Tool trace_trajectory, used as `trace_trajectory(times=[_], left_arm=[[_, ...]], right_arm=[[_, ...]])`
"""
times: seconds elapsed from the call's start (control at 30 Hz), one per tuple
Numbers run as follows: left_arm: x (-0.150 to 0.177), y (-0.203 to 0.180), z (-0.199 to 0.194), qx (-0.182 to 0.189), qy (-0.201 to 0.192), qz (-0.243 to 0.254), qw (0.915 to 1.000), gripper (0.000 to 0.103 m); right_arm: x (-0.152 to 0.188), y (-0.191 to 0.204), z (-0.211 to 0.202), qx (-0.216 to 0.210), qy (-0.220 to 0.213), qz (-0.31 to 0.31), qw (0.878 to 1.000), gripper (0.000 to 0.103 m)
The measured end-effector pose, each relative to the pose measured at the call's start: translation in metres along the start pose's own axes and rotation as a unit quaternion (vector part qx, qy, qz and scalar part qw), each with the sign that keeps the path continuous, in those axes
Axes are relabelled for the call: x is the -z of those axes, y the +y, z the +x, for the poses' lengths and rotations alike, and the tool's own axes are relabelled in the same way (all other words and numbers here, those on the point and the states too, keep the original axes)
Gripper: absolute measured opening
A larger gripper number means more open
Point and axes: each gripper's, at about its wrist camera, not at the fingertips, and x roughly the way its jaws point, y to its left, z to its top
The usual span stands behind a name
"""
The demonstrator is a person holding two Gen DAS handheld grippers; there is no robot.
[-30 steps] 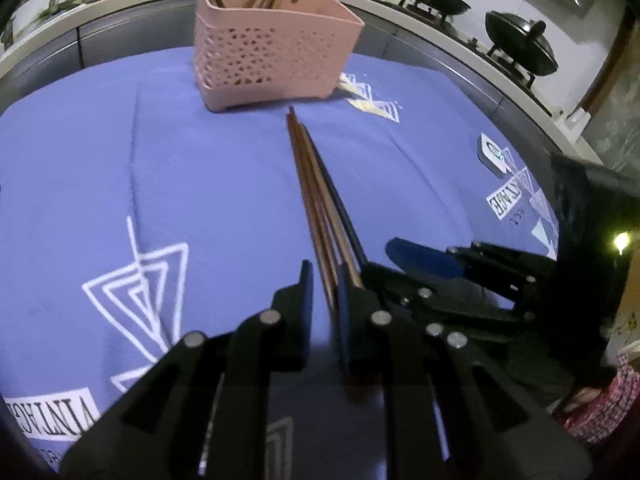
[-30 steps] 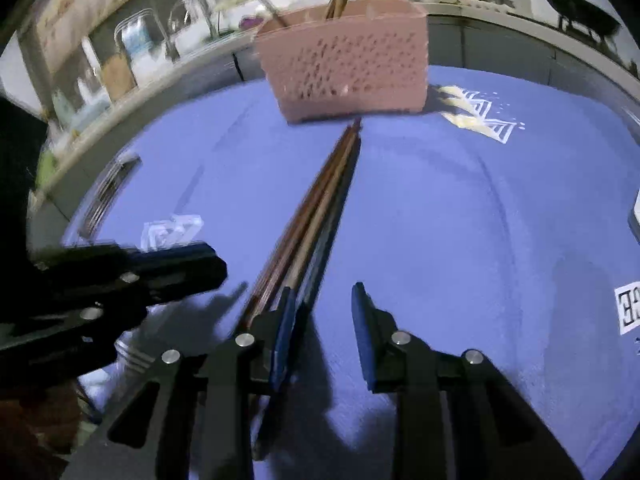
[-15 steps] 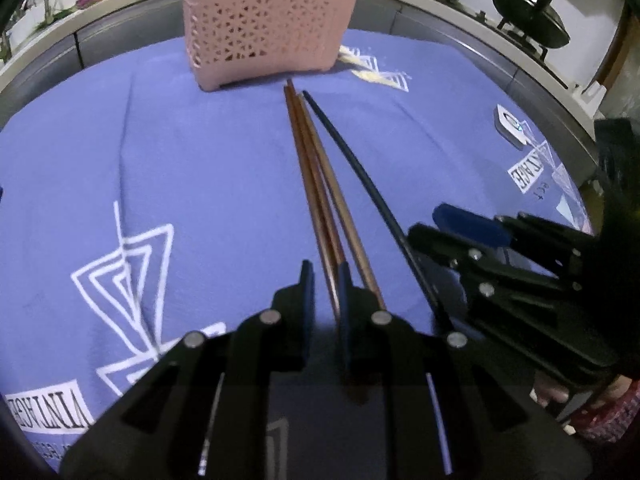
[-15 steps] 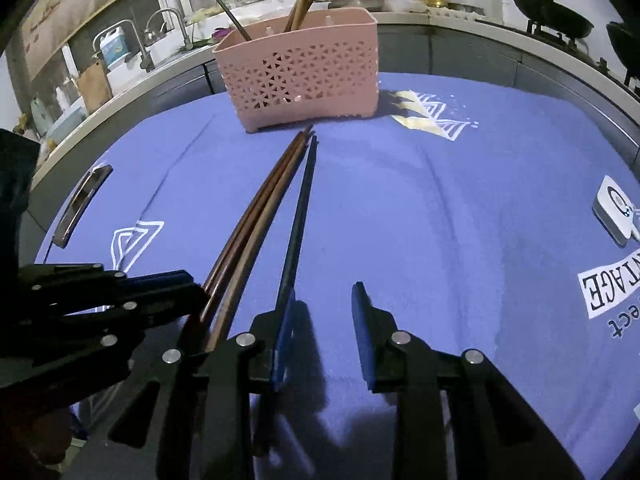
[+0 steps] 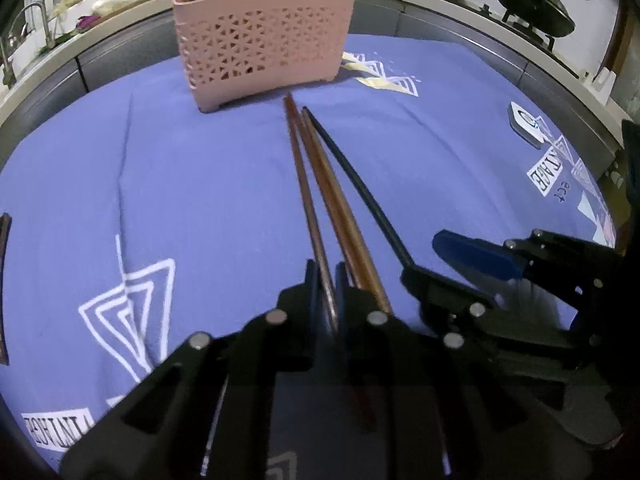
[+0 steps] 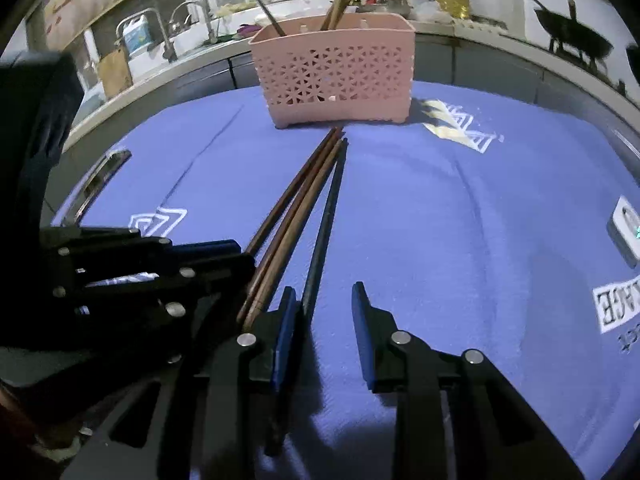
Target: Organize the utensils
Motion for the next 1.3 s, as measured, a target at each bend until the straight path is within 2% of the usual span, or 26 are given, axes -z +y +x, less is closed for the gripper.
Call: trace_trajectory(times=[0.1, 0.2, 0.3, 0.43, 0.6, 0.8, 1.0, 1.1, 1.17, 1.23, 1.3], left_arm=[[0.003, 0.008, -0.003, -0.001, 0.002, -0.008, 1.0000, 0.006], [0.011, 0.021, -0.011, 0.000, 0.007, -0.020, 0.9998, 0.006], [0.024, 0.034, -0.021, 0.006, 0.013, -0.028, 0.9995, 0.006], [0.029, 0.049, -0.026, 0.026, 0.023, -0.053, 0.9980, 0.006], [0.004, 0.045, -0.014, 0.013, 0.019, -0.042, 0.9988, 0.006], [-0.035, 0.037, 0.012, -0.005, 0.022, -0.020, 0.9996, 0.006], [-0.066, 0.031, 0.033, -0.023, 0.007, 0.004, 0.9997, 0.006], [-0.074, 0.031, 0.038, -0.023, 0.009, 0.003, 0.9997, 0.004], [-0.076, 0.034, 0.032, -0.014, 0.012, -0.006, 0.9998, 0.004], [-0.077, 0.037, 0.013, -0.004, -0.013, -0.010, 0.9999, 0.004], [-0.078, 0.043, -0.019, 0.011, -0.053, -0.020, 0.9984, 0.004]], right_arm=[[-0.001, -0.007, 0.000, 0.014, -0.001, 0.008, 1.000, 0.015], [-0.001, -0.025, -0.001, 0.030, 0.001, 0.028, 0.999, 0.009], [0.006, -0.042, -0.009, 0.036, 0.009, 0.045, 0.998, 0.008], [0.007, -0.052, -0.013, 0.008, 0.033, 0.063, 0.997, 0.009], [-0.016, -0.049, 0.002, -0.015, 0.051, 0.055, 0.997, 0.010], [-0.056, -0.046, 0.033, -0.020, 0.069, 0.034, 0.997, 0.012], [-0.090, -0.046, 0.060, -0.039, 0.074, 0.024, 0.996, 0.013], [-0.099, -0.049, 0.067, -0.040, 0.081, 0.023, 0.996, 0.005], [-0.101, -0.056, 0.062, -0.071, 0.087, 0.052, 0.992, 0.005], [-0.104, -0.060, 0.039, -0.091, 0.055, 0.063, 0.992, 0.005], [-0.109, -0.060, 0.005, -0.094, 0.004, 0.055, 0.994, 0.005]])
